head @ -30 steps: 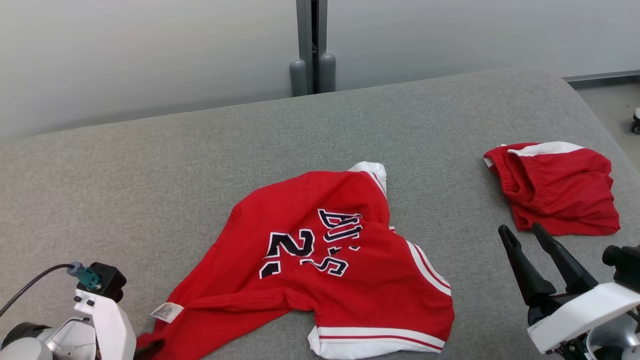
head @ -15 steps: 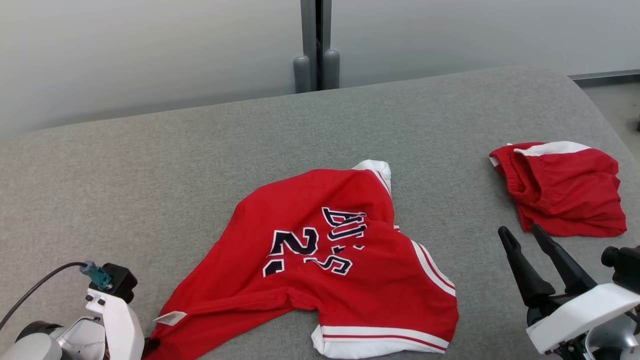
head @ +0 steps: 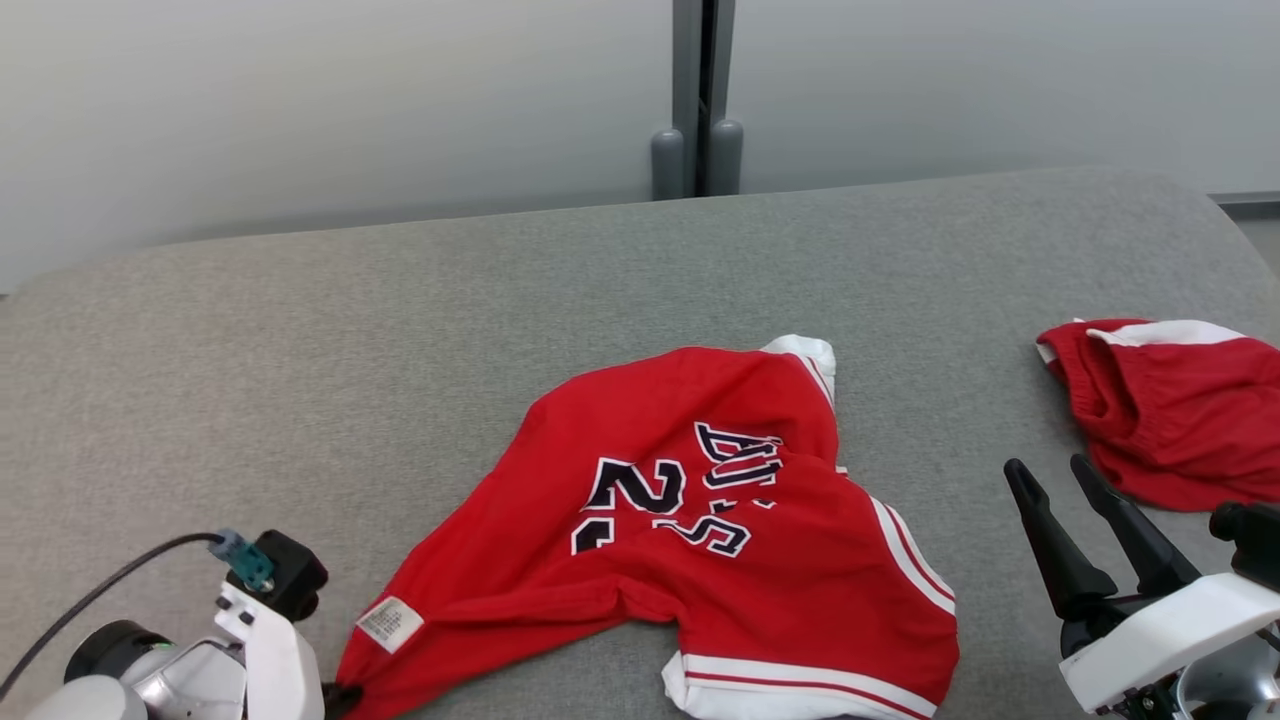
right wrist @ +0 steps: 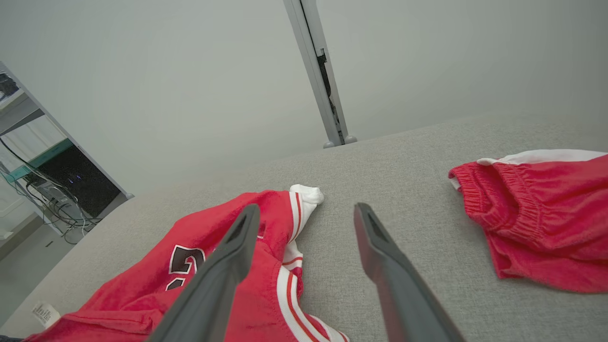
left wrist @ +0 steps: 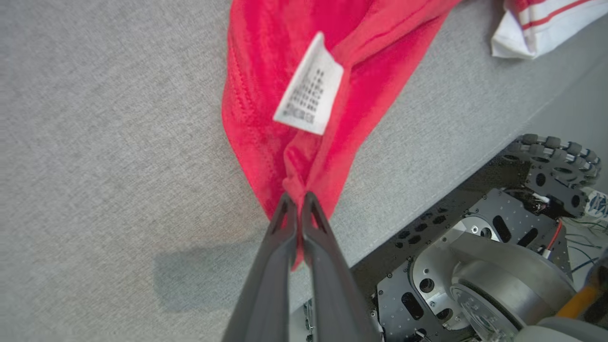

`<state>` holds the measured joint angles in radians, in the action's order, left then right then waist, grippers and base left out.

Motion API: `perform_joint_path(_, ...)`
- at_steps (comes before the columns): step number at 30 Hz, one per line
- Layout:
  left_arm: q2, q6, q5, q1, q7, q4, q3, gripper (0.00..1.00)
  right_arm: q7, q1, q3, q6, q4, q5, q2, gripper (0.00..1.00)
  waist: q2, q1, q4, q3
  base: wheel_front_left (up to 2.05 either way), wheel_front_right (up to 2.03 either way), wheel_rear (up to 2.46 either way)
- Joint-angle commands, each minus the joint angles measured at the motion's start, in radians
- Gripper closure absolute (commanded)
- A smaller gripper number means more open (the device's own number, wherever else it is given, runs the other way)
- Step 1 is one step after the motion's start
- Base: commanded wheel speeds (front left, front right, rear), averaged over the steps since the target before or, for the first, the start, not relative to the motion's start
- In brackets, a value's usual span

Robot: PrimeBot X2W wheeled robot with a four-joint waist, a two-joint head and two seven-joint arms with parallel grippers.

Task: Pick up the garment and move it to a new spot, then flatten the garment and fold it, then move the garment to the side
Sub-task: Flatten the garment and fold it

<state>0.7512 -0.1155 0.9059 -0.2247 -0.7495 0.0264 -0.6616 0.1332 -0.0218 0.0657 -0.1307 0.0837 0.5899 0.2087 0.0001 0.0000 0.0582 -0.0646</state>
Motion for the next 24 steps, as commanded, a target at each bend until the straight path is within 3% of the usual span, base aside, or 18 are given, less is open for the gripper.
perform_joint_path(1, 0.014, 0.005, -0.014, 0.013, -0.008, -0.024, -0.006, 1.00, 0.000, -0.006, -0.004, 0.000, 0.000, 0.002, 0.006, 0.00, -0.0001, 0.0000, -0.012, 0.006, 0.00, 0.00, 0.00)
perform_joint_path(3, 0.019, 0.011, -0.022, 0.028, -0.022, -0.057, -0.025, 1.00, 0.002, -0.008, -0.004, 0.000, -0.002, 0.002, 0.009, 0.00, -0.0001, 0.0000, -0.021, 0.012, 0.00, 0.00, 0.00)
perform_joint_path(4, 0.020, 0.012, -0.027, 0.036, -0.030, -0.071, -0.033, 0.87, 0.002, -0.008, -0.004, 0.000, -0.003, 0.003, 0.011, 0.00, -0.0001, 0.0000, -0.025, 0.014, 0.00, 0.00, 0.00)
perform_joint_path(5, 0.020, 0.017, -0.033, 0.040, -0.035, -0.081, -0.042, 0.67, 0.003, -0.007, -0.004, 0.000, -0.004, 0.003, 0.012, 0.00, -0.0001, 0.0000, -0.028, 0.017, 0.00, 0.00, 0.00)
perform_joint_path(6, 0.018, 0.022, -0.038, 0.047, -0.041, -0.090, -0.050, 0.26, 0.004, -0.006, -0.003, 0.000, -0.005, 0.003, 0.012, 0.00, -0.0001, 0.0000, -0.031, 0.020, 0.00, 0.00, 0.00)
perform_joint_path(7, 0.017, 0.024, -0.044, 0.055, -0.046, -0.092, -0.059, 0.01, 0.004, -0.006, -0.002, 0.000, -0.005, 0.004, 0.014, 0.00, -0.0001, 0.0000, -0.032, 0.022, 0.00, 0.00, 0.00)
perform_joint_path(13, 0.022, 0.041, -0.057, 0.093, -0.087, -0.080, -0.106, 0.00, 0.013, -0.014, 0.002, 0.000, -0.006, 0.007, 0.021, 0.00, -0.0001, 0.0000, -0.032, 0.035, 0.00, 0.00, 0.00)
perform_joint_path(24, 0.004, 0.121, -0.070, 0.054, 0.083, -0.120, 0.017, 0.00, 0.025, -0.042, -0.008, 0.000, 0.012, -0.007, 0.012, 0.00, -0.0001, 0.0000, -0.023, 0.057, 0.00, 0.00, 0.00)
